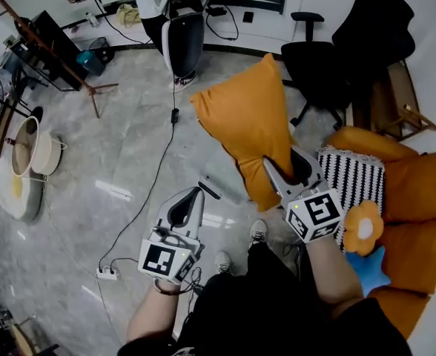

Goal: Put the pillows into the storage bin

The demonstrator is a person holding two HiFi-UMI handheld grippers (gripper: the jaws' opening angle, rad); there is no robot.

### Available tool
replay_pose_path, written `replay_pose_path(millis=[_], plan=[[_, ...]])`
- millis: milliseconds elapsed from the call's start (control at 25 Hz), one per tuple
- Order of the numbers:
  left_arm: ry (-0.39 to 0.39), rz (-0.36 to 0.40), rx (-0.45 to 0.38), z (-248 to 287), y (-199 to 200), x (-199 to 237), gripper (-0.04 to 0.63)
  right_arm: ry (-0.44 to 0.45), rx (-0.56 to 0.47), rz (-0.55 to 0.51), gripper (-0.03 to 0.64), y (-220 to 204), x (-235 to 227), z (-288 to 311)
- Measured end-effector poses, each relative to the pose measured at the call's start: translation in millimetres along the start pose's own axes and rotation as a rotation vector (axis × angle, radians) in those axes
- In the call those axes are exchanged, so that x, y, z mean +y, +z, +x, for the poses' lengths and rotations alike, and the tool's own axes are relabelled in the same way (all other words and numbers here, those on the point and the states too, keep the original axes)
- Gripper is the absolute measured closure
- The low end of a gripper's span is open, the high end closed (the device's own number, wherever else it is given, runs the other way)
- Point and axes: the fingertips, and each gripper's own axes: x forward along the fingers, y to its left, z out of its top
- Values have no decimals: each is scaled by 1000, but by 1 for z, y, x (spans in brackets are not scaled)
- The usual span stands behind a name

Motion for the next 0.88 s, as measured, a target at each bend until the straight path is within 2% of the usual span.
replay_pose_path(millis=[200,400,640,880], plan=[[64,4,0,45,-2,14,588,97,22,6,405,-13,-27,57],[81,13,46,79,-28,28,588,130,57,29,405,-49,-39,99],[19,10,74,102,-67,55,588,111,118,50,405,-101,-37,136],[-69,-29,150,121,-142,88,588,68,192,77,405,-184,-31,177]])
